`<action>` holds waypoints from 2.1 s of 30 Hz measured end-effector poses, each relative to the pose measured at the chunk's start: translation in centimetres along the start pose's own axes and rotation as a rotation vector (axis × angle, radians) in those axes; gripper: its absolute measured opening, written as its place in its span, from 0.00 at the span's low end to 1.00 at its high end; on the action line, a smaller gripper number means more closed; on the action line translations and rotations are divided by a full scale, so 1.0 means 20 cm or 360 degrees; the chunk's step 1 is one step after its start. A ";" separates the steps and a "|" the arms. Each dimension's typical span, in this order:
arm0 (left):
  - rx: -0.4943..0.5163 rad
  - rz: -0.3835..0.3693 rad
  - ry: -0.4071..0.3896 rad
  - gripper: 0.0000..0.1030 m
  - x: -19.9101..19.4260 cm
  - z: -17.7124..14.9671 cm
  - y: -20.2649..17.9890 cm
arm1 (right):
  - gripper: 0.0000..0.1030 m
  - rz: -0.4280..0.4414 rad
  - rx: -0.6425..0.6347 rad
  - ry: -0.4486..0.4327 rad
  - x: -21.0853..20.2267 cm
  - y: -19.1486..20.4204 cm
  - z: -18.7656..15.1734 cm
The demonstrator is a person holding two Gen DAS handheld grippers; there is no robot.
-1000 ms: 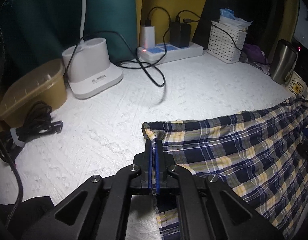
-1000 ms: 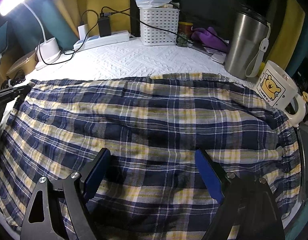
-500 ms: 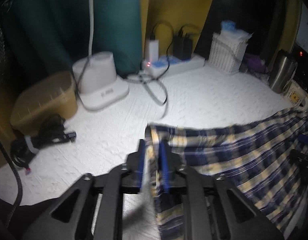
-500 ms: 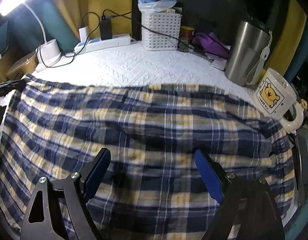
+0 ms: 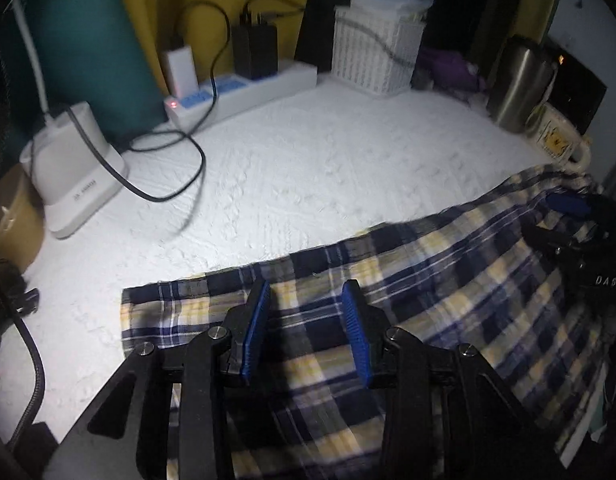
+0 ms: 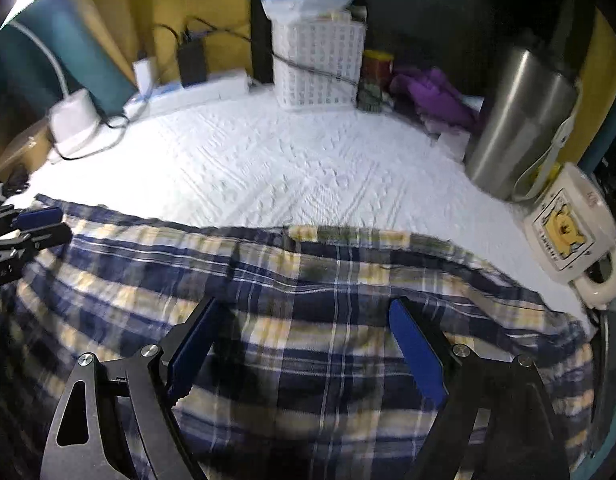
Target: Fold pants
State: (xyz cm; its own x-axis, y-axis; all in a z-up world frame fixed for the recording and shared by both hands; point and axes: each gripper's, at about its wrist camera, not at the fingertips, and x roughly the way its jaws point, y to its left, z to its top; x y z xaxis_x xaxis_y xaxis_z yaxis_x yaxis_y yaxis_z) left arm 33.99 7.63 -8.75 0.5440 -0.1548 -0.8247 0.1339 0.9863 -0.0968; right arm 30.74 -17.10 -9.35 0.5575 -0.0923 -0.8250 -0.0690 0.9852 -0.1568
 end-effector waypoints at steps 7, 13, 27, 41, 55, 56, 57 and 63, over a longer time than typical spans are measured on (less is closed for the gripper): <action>-0.0019 0.0006 -0.0029 0.36 0.02 0.03 0.04 | 0.84 -0.0016 0.0020 0.0031 0.10 -0.02 0.05; -0.0058 -0.0091 -0.0078 0.41 -0.14 0.00 0.04 | 0.84 -0.0069 0.0055 -0.0013 0.03 -0.04 0.07; 0.0127 -0.0205 0.0080 0.52 -0.22 -0.37 -0.31 | 0.84 0.0100 -0.0158 0.0003 -0.18 0.26 -0.23; 0.0194 -0.0042 0.0030 0.53 -0.36 -0.60 -0.36 | 0.84 0.0035 -0.0105 -0.0007 -0.30 0.24 -0.52; 0.0170 -0.0016 -0.0006 0.56 -0.46 -0.79 -0.42 | 0.84 0.0031 -0.0053 -0.0061 -0.42 0.22 -0.70; 0.0164 -0.0012 -0.0005 0.56 -0.47 -0.80 -0.42 | 0.84 0.0033 -0.0050 -0.0065 -0.43 0.22 -0.71; 0.0154 -0.0013 -0.0002 0.56 -0.48 -0.80 -0.42 | 0.84 0.0034 -0.0046 -0.0070 -0.44 0.21 -0.73; 0.0050 -0.0174 -0.0080 0.56 -0.52 -0.80 -0.45 | 0.84 0.0042 -0.0031 -0.0094 -0.48 0.18 -0.79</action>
State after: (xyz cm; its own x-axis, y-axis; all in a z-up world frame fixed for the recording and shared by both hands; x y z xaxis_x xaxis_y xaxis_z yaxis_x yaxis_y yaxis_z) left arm 13.83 1.24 -8.19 0.5655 -0.2646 -0.7812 0.2201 0.9612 -0.1662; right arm 12.14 -14.86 -10.61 0.6029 -0.0570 -0.7958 -0.1003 0.9841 -0.1465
